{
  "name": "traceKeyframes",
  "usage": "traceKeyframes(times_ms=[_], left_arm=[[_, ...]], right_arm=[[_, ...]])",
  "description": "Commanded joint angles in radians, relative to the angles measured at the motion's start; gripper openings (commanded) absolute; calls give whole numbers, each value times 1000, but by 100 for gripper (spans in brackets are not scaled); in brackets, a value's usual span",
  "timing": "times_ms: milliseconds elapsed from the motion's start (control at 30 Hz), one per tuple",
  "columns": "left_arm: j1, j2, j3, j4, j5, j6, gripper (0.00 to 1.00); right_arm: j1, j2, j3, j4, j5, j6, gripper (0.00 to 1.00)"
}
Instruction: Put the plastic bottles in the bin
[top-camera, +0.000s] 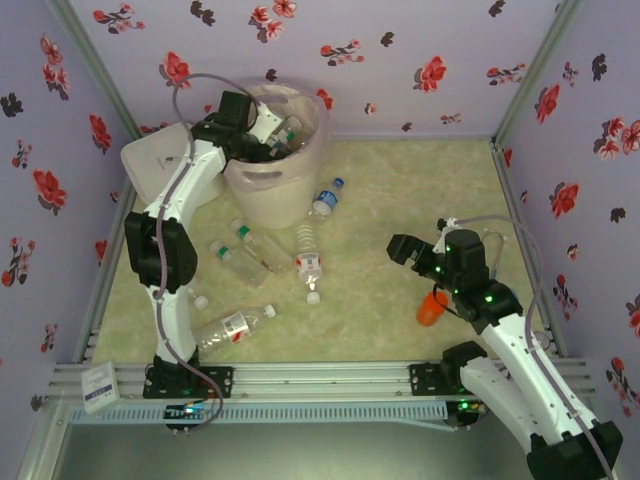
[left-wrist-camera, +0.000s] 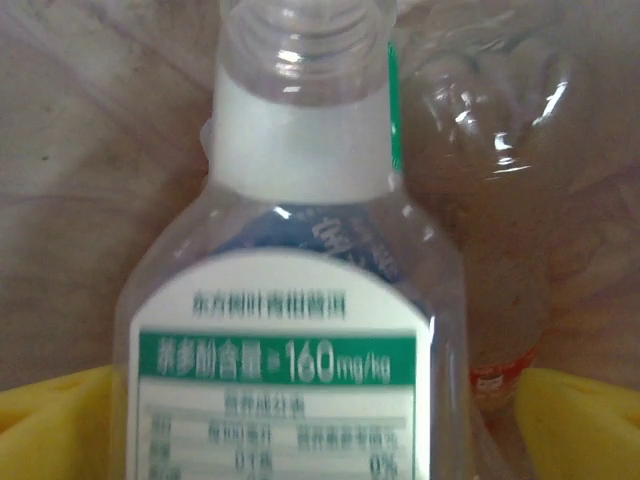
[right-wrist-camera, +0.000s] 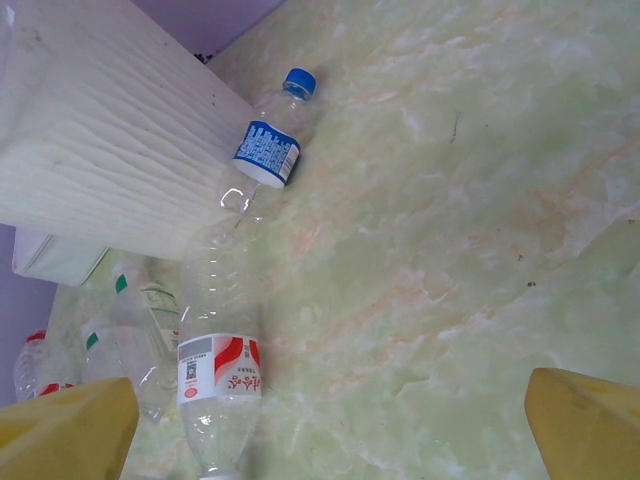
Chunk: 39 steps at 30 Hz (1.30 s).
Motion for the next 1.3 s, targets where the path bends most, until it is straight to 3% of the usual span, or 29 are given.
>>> traceKeyframes(times_ms=[0, 333, 500, 667, 767, 933, 1100, 1267], left_arm=[[2, -29, -12, 59, 53, -1, 100], [22, -149, 69, 4, -19, 12, 100], [81, -319, -32, 73, -16, -19, 100], [84, -520, -145, 56, -52, -101, 100], [85, -678, -321, 113, -34, -252, 100], [81, -931, -762, 333, 158, -496, 99], [47, -1092, -1043, 470, 183, -706, 98], [-7, -1152, -1175, 492, 158, -811, 96]], right_arm=[[-9, -6, -4, 16, 30, -6, 100], [-8, 18, 18, -9, 32, 15, 100], [-1, 99, 65, 49, 32, 42, 100], [45, 270, 146, 91, 18, 95, 99], [132, 408, 194, 111, 50, 134, 97], [294, 692, 366, 107, 152, 94, 95], [251, 923, 493, 206, 146, 121, 95], [164, 1139, 610, 345, 14, 223, 83]])
